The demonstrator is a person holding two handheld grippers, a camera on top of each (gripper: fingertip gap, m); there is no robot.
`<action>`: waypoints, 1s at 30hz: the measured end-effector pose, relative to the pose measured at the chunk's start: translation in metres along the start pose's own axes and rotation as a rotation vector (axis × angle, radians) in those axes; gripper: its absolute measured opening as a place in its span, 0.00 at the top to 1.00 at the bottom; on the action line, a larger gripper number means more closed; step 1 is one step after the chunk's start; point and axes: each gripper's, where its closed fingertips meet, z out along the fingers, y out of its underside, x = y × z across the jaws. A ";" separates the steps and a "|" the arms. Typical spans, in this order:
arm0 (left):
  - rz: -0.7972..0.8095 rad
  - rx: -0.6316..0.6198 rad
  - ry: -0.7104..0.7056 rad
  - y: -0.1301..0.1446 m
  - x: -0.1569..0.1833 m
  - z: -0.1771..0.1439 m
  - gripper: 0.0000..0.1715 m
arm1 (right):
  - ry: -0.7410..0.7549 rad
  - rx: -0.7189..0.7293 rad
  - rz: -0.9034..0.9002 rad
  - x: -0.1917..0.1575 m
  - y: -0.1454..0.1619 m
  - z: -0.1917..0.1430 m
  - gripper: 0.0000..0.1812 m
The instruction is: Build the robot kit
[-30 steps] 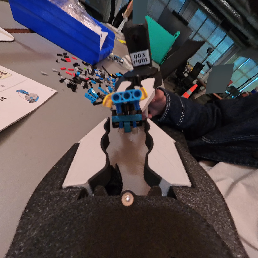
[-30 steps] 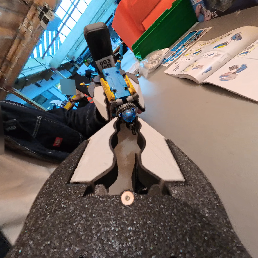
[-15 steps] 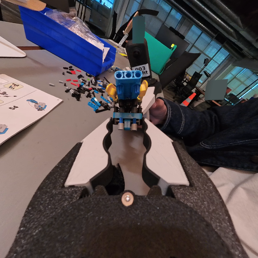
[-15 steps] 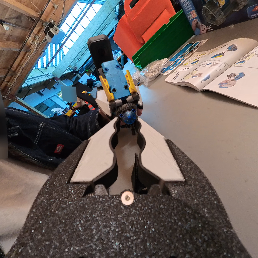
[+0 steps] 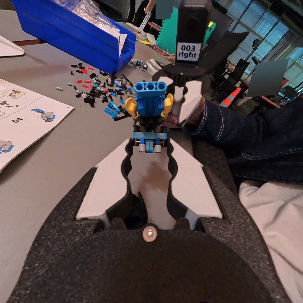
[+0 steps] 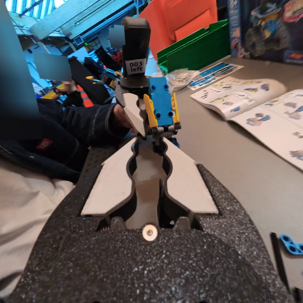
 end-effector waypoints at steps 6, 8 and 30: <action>0.039 -0.029 -0.021 0.006 0.000 0.005 0.76 | -0.019 0.005 0.039 0.001 0.000 0.000 0.92; 0.049 -0.050 -0.064 0.009 -0.007 0.005 0.76 | 0.039 -0.020 0.035 0.010 0.005 0.003 0.93; 0.043 -0.139 0.043 0.027 0.013 0.015 0.76 | -0.041 -0.164 -0.106 0.007 0.021 0.015 0.72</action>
